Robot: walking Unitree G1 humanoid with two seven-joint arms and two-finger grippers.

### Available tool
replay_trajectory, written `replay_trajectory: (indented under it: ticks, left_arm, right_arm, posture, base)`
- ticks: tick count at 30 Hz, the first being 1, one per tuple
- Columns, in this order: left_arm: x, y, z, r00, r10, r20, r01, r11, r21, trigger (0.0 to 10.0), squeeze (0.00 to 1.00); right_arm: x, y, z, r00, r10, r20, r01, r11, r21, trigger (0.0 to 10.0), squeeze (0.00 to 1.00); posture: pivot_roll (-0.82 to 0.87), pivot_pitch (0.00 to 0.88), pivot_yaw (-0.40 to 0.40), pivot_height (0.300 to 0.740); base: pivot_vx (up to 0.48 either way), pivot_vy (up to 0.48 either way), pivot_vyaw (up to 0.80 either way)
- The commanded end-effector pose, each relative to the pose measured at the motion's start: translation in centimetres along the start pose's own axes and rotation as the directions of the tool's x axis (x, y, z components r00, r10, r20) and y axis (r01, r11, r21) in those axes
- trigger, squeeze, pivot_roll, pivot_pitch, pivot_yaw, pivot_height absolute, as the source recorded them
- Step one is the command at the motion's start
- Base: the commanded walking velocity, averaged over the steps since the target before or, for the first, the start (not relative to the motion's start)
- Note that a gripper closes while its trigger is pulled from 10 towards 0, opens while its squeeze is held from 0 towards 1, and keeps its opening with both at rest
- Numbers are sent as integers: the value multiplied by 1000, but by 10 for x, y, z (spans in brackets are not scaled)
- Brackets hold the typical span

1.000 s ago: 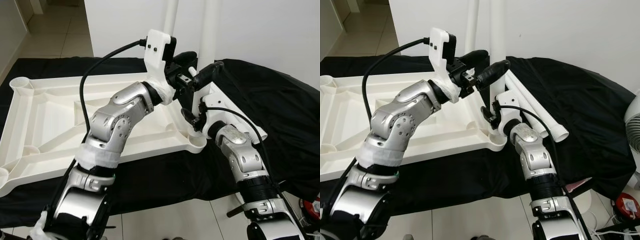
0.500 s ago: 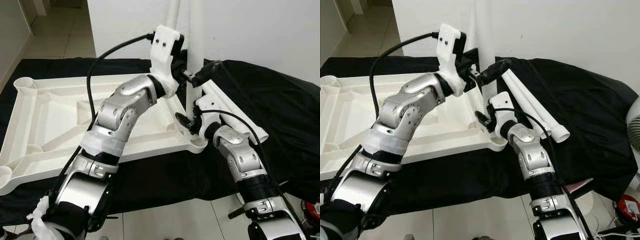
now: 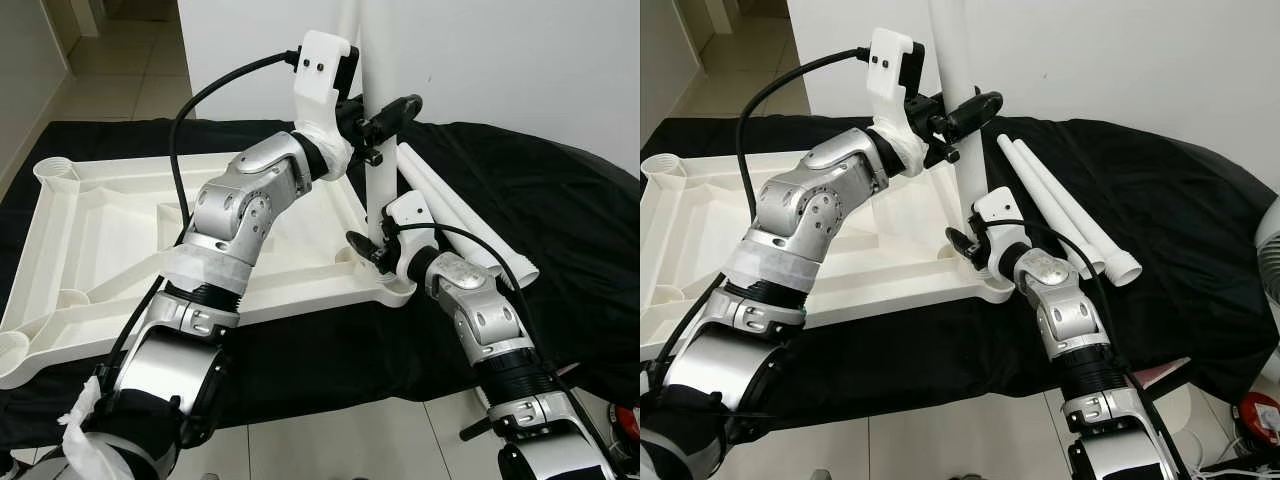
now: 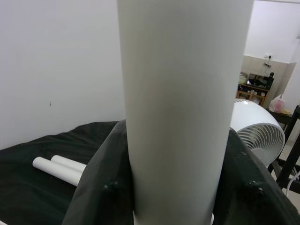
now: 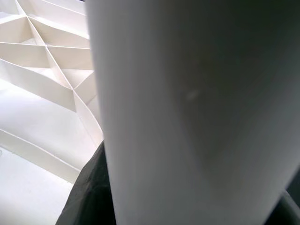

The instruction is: Building children table

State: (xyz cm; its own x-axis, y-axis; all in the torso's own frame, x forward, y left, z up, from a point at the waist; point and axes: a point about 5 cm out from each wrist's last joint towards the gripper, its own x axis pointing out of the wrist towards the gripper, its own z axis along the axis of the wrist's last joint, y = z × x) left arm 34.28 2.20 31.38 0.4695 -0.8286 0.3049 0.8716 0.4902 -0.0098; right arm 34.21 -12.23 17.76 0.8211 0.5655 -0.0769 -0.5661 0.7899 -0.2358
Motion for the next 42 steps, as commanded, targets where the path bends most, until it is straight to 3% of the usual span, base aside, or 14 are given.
replay_trajectory:
  ticks: [1,8,9,10,11,12,16,21,22,23,24,25,26,42]
  left_arm:
    - [4,-3,2,1000,-13,-8,13,999,35,0,0]
    - [4,-1,4,1000,14,-11,-14,999,44,0,0]
    - [6,-1,4,999,43,-32,-41,998,47,10000,0]
    - [6,-1,4,999,43,-32,-41,998,47,10000,0]
    - [8,-1,6,996,68,-50,-65,996,55,10000,0]
    - [10,0,8,994,90,-64,-86,994,63,10000,0]
    - [11,1,9,992,103,-71,-99,993,67,10000,0]
    - [21,-1,30,987,156,-33,-151,980,126,10000,0]
    - [24,-2,34,985,172,-22,-167,978,128,10000,0]
    - [24,-2,34,985,172,-22,-167,978,128,10000,0]
    - [26,-3,37,982,187,-11,-185,975,127,10000,0]
    - [26,-3,37,982,187,-11,-185,975,127,10000,0]
    - [28,-4,40,979,203,0,-201,972,125,10000,0]
    - [37,-13,55,945,318,73,-325,939,116,10000,0]
  right_arm:
    - [0,-6,4,1000,-9,5,9,1000,-5,10000,0]
    - [0,-8,5,1000,-22,5,22,1000,2,10000,0]
    - [0,-9,5,999,-33,10,33,999,1,10000,0]
    - [0,-9,5,999,-33,10,33,999,1,10000,0]
    - [0,-11,7,999,-50,17,50,999,12,10000,792]
    - [0,-13,8,997,-66,26,66,997,29,10000,1000]
    - [0,-14,10,996,-78,36,77,996,35,10000,1000]
    - [8,-17,23,975,-204,87,203,979,16,10000,1000]
    - [10,-16,25,966,-236,102,235,972,22,10000,886]
    - [10,-16,25,966,-236,102,235,972,22,10000,886]
    - [13,-14,28,959,-260,116,259,965,31,10000,435]
    - [13,-14,28,959,-260,116,259,965,31,10000,435]
    - [15,-12,29,950,-285,127,282,958,45,10000,0]
    - [29,11,45,804,-545,237,547,835,64,10000,0]
  posture:
    - [40,0,-33,740]
    - [38,0,-36,740]
    - [37,0,-35,740]
    - [37,0,-35,740]
    - [37,0,-37,740]
    - [37,0,-38,740]
    - [38,0,-40,740]
    - [35,0,-41,740]
    - [34,0,-41,740]
    - [34,0,-41,740]
    - [34,0,-41,740]
    - [34,0,-41,740]
    - [32,0,-41,740]
    - [47,13,-63,740]
  base:
    - [0,0,0]
    - [0,0,0]
    - [0,0,0]
    - [0,0,0]
    - [0,0,0]
    - [0,0,0]
    - [0,0,0]
    - [0,0,0]
    - [0,0,0]
    - [0,0,0]
    - [0,0,0]
    - [0,0,0]
    - [0,0,0]
    - [0,0,0]
